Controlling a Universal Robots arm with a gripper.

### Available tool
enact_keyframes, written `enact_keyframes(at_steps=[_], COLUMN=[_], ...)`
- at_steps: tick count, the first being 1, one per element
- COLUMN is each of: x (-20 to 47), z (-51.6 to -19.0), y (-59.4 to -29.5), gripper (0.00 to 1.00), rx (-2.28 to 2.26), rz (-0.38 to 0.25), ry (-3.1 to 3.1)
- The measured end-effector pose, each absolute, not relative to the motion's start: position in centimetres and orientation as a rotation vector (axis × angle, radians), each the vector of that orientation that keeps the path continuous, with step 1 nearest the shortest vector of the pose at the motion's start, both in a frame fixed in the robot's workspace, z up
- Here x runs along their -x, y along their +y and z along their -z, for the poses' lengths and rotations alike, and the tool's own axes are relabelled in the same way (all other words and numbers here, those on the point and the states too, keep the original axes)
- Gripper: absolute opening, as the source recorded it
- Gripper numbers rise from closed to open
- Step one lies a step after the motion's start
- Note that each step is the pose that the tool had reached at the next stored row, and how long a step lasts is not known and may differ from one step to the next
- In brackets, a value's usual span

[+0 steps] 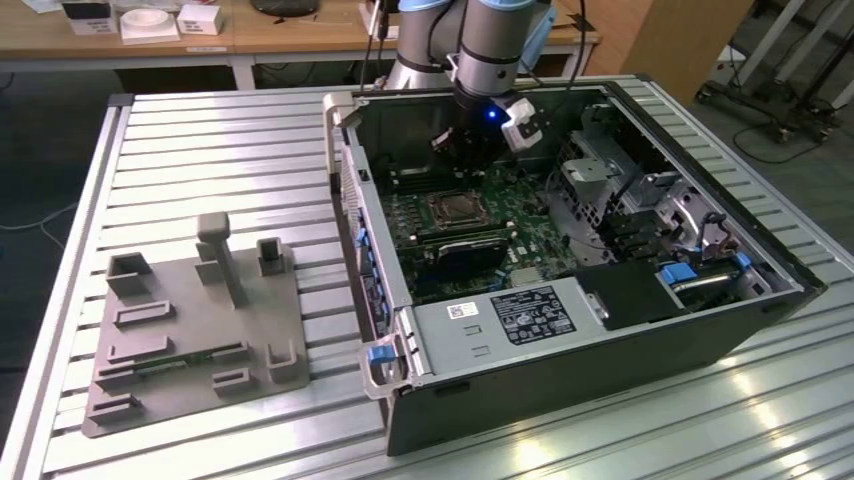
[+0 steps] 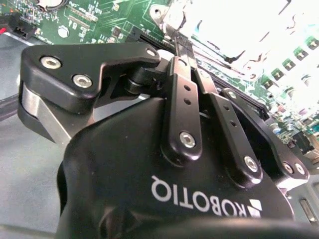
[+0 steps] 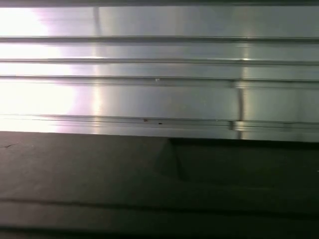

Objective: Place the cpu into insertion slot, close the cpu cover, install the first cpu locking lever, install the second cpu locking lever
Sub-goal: 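Install the first cpu locking lever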

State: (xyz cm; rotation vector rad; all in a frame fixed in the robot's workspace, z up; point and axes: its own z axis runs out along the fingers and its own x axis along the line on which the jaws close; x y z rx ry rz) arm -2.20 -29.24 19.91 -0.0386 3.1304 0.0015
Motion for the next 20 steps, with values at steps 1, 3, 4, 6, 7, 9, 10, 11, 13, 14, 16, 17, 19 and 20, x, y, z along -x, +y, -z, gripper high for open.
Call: enact_keyframes(at_steps=[1, 3, 4, 6, 7, 9, 10, 11, 13, 14, 16, 17, 19, 20], x=[2.20, 2.21, 2.21, 2.20, 2.20, 2.20, 2.21, 2.21, 2.21, 2.21, 2.22, 2.24, 2.30, 2.32], z=[-19.92, -19.93, -19.93, -19.94, -19.95, -19.97, -19.98, -20.00, -20.02, -20.02, -20.04, -20.04, -20.05, -20.05], y=[-29.24, -29.24, -29.24, -29.24, -29.24, -29.24, -29.24, -29.24, -29.24, -29.24, -29.24, -29.24, -29.24, -29.24], gripper=[0.10, 0.10, 0.10, 0.10, 0.10, 0.10, 0.10, 0.10, 0.10, 0.10, 0.10, 0.10, 0.10, 0.10], rx=[0.038, 0.038, 0.038, 0.038, 0.038, 0.038, 0.038, 0.038, 0.038, 0.038, 0.038, 0.038, 0.038, 0.038], rz=[-0.001, -0.001, -0.001, -0.001, -0.001, -0.002, -0.002, -0.002, -0.003, -0.004, -0.006, -0.007, -0.009, -0.011], ry=[3.131, 3.133, 3.133, 3.135, 3.135, 3.137, 3.138, 3.138, 3.139, 3.140, 3.140, 3.141, 3.141, 3.142])
